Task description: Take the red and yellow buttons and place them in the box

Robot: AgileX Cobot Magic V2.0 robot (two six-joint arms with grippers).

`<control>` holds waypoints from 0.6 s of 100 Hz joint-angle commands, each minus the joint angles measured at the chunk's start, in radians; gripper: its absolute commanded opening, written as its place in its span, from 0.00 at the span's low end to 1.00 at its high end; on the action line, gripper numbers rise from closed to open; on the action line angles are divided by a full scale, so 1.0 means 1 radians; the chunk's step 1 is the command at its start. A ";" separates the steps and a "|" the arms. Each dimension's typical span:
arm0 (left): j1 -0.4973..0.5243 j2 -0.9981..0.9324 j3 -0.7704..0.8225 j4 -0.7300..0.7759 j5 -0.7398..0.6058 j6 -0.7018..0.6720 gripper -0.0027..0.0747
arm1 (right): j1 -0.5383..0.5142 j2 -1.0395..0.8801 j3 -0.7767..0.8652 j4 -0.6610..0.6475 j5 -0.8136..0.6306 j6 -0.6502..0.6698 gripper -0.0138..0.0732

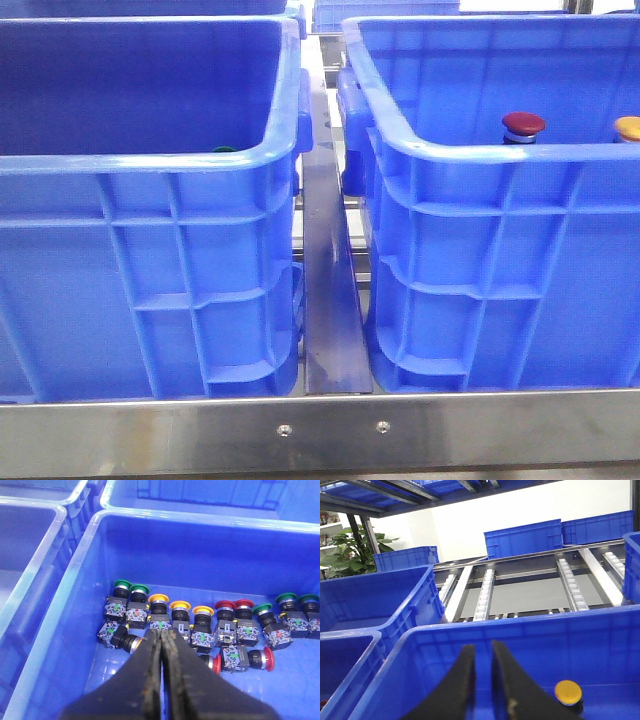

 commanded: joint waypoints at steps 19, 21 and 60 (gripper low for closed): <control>0.001 0.005 -0.026 0.007 -0.081 -0.004 0.01 | -0.003 0.000 -0.024 0.004 0.023 -0.010 0.08; 0.001 0.005 -0.026 0.007 -0.081 -0.004 0.01 | -0.003 0.000 -0.024 0.004 0.024 -0.010 0.08; 0.004 0.005 -0.026 0.007 -0.081 -0.004 0.01 | -0.003 0.000 -0.024 0.004 0.081 -0.010 0.08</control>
